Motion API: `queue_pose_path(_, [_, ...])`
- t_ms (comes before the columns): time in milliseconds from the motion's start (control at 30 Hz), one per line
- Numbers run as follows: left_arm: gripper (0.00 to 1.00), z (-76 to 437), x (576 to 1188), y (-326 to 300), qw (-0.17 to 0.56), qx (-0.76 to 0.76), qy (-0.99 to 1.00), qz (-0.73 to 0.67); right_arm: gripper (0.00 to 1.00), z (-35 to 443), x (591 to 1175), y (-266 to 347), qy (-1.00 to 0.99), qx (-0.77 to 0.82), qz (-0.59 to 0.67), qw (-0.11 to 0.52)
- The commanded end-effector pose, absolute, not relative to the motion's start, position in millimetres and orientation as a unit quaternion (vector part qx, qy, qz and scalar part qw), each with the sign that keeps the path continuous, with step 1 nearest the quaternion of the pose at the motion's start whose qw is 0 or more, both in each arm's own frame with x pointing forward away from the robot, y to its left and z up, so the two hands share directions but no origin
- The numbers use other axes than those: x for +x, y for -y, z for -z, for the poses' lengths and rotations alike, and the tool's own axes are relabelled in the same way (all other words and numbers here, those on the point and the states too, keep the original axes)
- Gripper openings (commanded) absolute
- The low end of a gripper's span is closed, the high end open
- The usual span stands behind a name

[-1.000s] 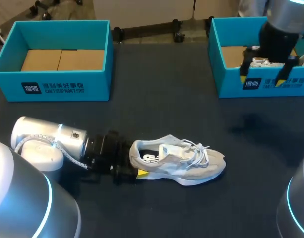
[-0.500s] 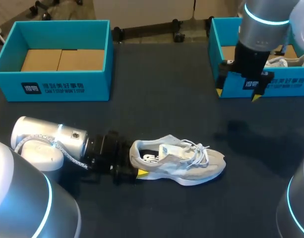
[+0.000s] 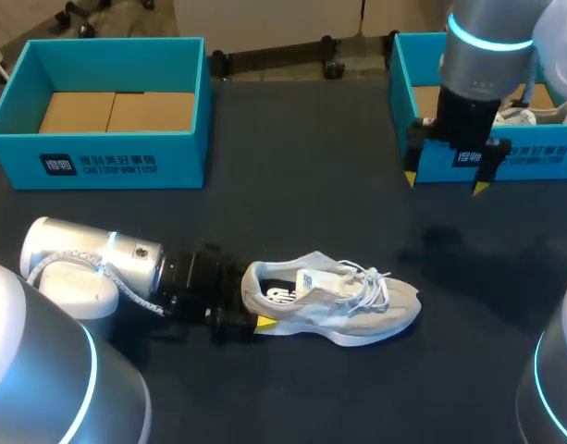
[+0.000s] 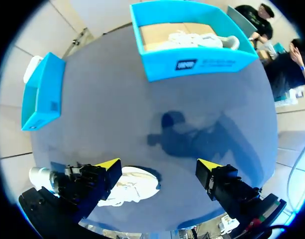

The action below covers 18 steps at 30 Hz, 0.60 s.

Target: Take the shoe out of the shoebox, open the shoe tongue, remove and reinsert the insole, then place the shoe into the shoebox

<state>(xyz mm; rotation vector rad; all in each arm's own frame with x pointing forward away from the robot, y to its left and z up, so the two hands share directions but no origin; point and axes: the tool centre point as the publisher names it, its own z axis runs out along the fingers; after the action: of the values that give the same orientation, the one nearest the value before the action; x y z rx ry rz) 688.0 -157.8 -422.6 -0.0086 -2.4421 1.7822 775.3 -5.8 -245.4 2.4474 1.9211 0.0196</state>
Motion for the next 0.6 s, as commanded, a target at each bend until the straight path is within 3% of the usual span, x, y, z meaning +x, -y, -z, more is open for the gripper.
queue_pose_path(33, [0.0,424,686,159,0.059,-0.002,0.807,-0.588,1.0,253,749,-25,-0.616,0.787,0.004,0.044])
queue_pose_path(400, [0.0,424,686,159,0.059,-0.002,0.807,-0.588,1.0,270,694,-66,-0.648,0.761,-0.027,0.029])
queue_pose_path(600, [0.0,424,686,159,0.059,-0.002,0.807,-0.588,1.0,272,692,-68,-0.651,0.758,-0.027,0.023])
